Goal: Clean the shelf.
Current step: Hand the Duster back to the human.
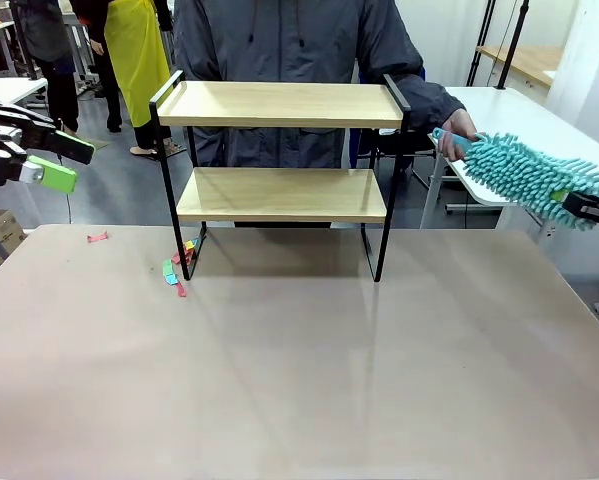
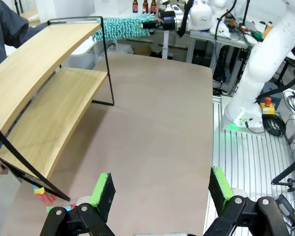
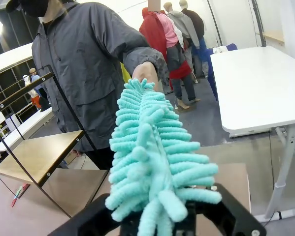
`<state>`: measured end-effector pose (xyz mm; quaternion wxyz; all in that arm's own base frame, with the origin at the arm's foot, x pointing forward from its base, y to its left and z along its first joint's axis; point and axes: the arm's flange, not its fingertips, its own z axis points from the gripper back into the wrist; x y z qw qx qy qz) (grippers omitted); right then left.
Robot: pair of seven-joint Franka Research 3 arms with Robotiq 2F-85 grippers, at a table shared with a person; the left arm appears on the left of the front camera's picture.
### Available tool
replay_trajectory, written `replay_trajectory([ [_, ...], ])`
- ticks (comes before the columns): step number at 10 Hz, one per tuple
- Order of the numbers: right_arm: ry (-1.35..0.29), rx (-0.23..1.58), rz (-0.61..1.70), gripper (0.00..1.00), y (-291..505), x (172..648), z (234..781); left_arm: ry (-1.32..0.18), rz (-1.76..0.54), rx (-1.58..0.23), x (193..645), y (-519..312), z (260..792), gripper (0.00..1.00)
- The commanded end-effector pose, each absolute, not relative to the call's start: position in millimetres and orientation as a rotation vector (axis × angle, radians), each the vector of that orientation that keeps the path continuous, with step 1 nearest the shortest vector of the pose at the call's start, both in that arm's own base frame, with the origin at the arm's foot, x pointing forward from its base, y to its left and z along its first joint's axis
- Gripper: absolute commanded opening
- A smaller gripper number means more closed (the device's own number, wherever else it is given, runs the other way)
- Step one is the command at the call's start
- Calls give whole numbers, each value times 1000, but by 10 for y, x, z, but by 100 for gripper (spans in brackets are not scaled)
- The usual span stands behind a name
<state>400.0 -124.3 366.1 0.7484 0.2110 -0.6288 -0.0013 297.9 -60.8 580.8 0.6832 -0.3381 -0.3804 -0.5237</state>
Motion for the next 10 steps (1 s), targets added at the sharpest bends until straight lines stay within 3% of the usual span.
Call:
replay_trajectory([
  [1,-1366,468,-5,15,-1251,3986,3728,-879,-1187,-776,2998,-626,5797,100],
  [2,-1375,461,-3,25,-1243,4000,3661,-879,-1187,-776,2998,-626,5797,100],
  [3,-1387,448,38,73,-1239,3999,3680,-879,-1187,-776,2998,-626,5797,100],
  [4,-1388,446,37,83,-1233,3989,3707,-879,-1187,-776,2998,-626,5797,100],
  [5,-1377,473,36,100,-1231,3962,3777,-879,-1187,-776,2998,-626,5797,100],
  [10,-1503,621,-105,100,-1582,3827,4968,-879,-1187,-776,2998,-626,5797,100],
])
